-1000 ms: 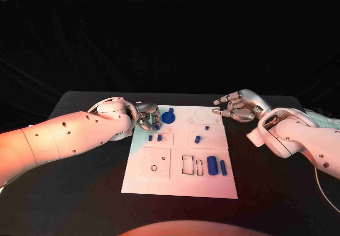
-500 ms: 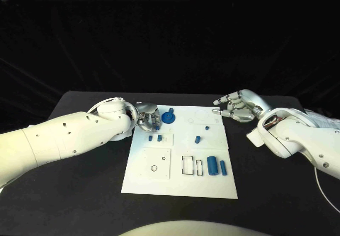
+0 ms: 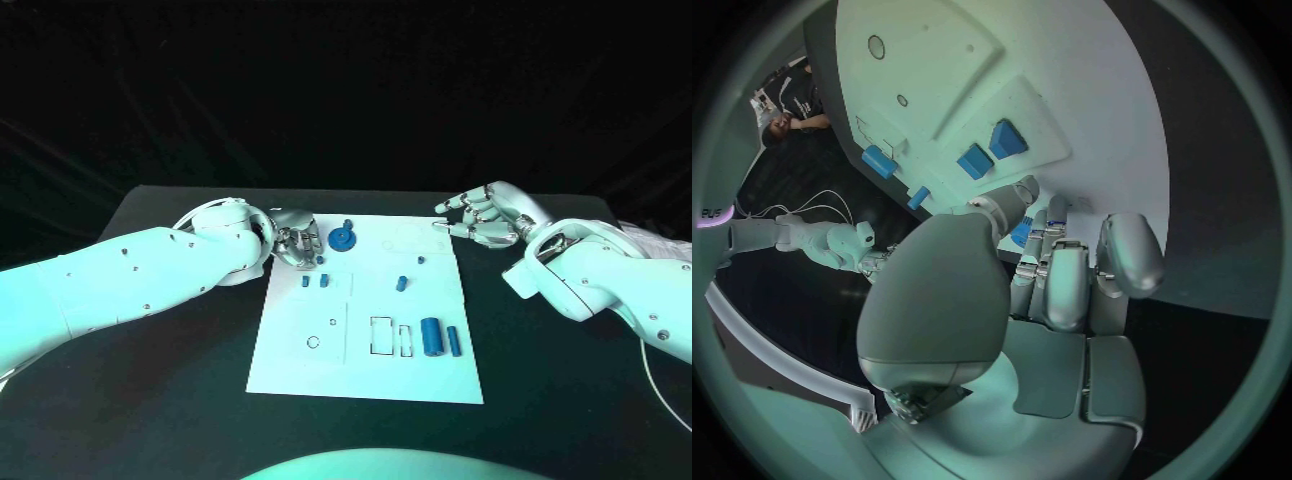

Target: Assemble the parts on the task board

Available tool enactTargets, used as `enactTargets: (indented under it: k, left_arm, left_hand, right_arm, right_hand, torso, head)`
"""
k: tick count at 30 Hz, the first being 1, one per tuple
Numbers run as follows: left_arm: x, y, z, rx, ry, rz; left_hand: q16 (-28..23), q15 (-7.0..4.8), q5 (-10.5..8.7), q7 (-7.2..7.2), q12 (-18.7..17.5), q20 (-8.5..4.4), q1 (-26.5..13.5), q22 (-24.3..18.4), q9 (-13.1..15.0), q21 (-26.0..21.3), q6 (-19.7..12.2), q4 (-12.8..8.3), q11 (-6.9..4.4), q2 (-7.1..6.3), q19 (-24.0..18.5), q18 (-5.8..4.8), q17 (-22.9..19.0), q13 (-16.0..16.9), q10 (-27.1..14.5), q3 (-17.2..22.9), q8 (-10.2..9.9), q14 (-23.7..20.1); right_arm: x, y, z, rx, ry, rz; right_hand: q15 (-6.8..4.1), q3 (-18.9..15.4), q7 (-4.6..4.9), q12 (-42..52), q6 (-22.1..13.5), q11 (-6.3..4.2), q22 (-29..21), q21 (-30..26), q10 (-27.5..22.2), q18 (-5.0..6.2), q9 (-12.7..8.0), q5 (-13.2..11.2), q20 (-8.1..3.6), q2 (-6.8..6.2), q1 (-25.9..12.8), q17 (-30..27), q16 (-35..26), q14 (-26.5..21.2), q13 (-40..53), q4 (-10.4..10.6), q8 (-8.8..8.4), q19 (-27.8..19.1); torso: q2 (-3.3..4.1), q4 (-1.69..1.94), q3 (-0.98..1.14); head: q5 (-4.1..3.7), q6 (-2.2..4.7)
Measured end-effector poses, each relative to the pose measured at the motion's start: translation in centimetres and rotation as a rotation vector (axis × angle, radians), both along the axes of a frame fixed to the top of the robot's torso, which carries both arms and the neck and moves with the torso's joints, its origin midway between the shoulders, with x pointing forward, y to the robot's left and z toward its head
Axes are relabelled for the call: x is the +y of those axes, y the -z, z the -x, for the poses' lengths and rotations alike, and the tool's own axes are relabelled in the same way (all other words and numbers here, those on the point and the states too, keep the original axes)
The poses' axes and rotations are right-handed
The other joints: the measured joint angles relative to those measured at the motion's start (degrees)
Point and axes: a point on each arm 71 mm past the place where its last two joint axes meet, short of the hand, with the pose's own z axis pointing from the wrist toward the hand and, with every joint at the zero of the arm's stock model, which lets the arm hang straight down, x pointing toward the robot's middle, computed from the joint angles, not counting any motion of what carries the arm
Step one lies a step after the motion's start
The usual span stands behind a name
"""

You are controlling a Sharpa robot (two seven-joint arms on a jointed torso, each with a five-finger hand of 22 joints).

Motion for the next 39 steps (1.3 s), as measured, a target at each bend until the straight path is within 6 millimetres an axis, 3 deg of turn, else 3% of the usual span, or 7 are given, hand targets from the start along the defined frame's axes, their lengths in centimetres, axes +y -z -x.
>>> enactTargets:
  k: [5,8,14,17,22,27,39]
  left_arm:
    - [1.1,-0.1,0.0,0.005,-0.024,0.013]
    - [2.2,-0.2,0.2,0.010,-0.050,0.067]
    - [4.2,-1.3,0.6,0.046,-0.150,0.397]
    - [4.4,-1.9,0.9,0.098,-0.214,0.613]
    - [4.5,-2.3,1.4,0.209,-0.329,0.943]
    - [5.1,-2.4,1.6,0.302,-0.457,1.211]
    - [4.6,-2.6,2.0,0.360,-0.528,1.398]
  left_hand:
    - [-0.57,0.20,0.00,0.08,-0.56,0.29,0.29,-0.81,0.09,-1.21,0.09,-0.14,-0.20,0.27,-0.30,0.00,-0.74,-0.19,-0.21,0.15,0.00,-0.20]
    - [-2.49,0.39,0.00,0.50,-0.56,0.42,1.33,-3.05,0.37,-4.38,1.91,-0.81,-0.08,1.30,-1.81,0.00,-3.73,-0.20,-0.07,1.49,0.96,-0.40]
    - [-15.92,0.65,0.00,0.73,-0.68,0.61,0.25,-16.11,0.41,-23.30,3.21,0.25,0.12,2.66,-11.70,3.90,-23.09,-0.09,1.13,2.93,1.82,-9.25]
    - [-19.42,0.75,0.00,0.53,0.22,0.63,-0.68,-19.05,0.40,-27.64,3.40,1.01,0.13,3.59,-13.83,4.09,-28.02,0.16,1.13,2.17,2.35,-11.57]
    - [-21.35,0.62,0.00,0.52,1.01,0.58,-1.95,-20.40,0.40,-29.52,3.40,1.30,0.12,3.64,-13.89,4.05,-31.26,0.37,1.11,-0.16,2.73,-12.73]
    - [-21.69,0.69,0.00,0.52,1.35,0.58,-2.08,-20.85,0.40,-29.81,3.40,1.02,0.12,3.78,-13.89,4.03,-32.32,0.45,1.11,-0.57,3.01,-13.03]
    - [-22.25,0.49,0.00,0.52,1.81,0.58,-2.08,-21.21,0.40,-30.31,3.39,0.63,0.12,3.78,-13.89,4.02,-33.24,0.49,1.10,-0.95,3.24,-13.25]
  right_arm:
    - [-0.2,0.2,-0.1,0.007,0.002,0.018]
    - [-0.2,0.3,-0.2,0.002,-0.005,0.059]
    - [0.5,0.7,-0.2,-0.039,-0.043,0.216]
    - [1.3,1.0,-0.2,-0.066,-0.071,0.320]
    - [2.2,1.7,-0.2,-0.105,-0.100,0.473]
    - [3.6,2.4,-0.3,-0.144,-0.134,0.586]
    - [5.9,3.5,-0.2,-0.180,-0.197,0.705]
  right_hand:
    - [-0.16,1.35,-0.58,-18.23,0.94,0.09,-1.57,-1.01,-9.56,-0.01,0.28,-0.42,-0.35,1.83,2.72,-1.42,-2.88,-0.08,-14.36,-1.29,0.00,-0.36]
    - [-0.35,4.24,-0.50,-27.79,1.55,0.31,-2.66,-1.59,-11.76,0.88,0.32,-1.95,-0.31,1.67,5.72,-3.45,-4.90,-0.07,-22.46,-2.09,0.00,-0.73]
    - [0.12,10.56,-0.04,-41.40,4.61,0.86,-2.60,-1.59,-10.77,0.89,0.32,-4.95,0.16,0.17,8.85,-4.91,-6.23,-0.12,-36.16,-3.18,0.00,-0.31]
    - [0.12,13.03,0.22,-44.60,5.24,1.04,-2.82,-1.66,-9.95,0.90,0.28,-6.00,0.33,-0.19,8.87,-5.41,-6.56,-0.11,-40.17,-3.15,-0.16,-0.49]
    - [0.32,17.31,0.19,-48.22,5.21,1.11,-4.32,-2.58,-9.48,0.91,-0.32,-7.79,0.63,-1.65,7.55,-7.62,-8.22,0.09,-45.90,-3.01,-0.45,-0.79]
    - [0.32,19.97,-0.38,-49.66,4.98,0.97,-4.77,-2.94,-9.02,0.90,-0.73,-8.08,0.63,-2.78,6.74,-8.33,-8.55,0.09,-49.38,-3.33,-0.45,-0.80]
    - [0.10,22.07,-0.76,-50.61,5.36,0.73,-4.96,-2.98,-8.61,0.90,-0.95,-8.33,0.62,-3.57,5.94,-8.77,-8.87,-0.13,-52.40,-4.04,-0.44,-0.80]
  torso:
    - [0.00,-0.03,-0.02]
    - [-0.01,-0.03,-0.05]
    - [-0.06,-0.03,-0.07]
    - [-0.04,0.00,-0.09]
    - [0.01,0.10,-0.16]
    - [0.00,0.13,-0.18]
    - [0.07,0.13,-0.16]
  head:
    - [-0.19,0.14]
    - [-0.67,0.31]
    - [-2.57,0.90]
    - [-3.52,1.31]
    - [-4.82,1.64]
    - [-4.99,1.86]
    - [-4.76,1.76]
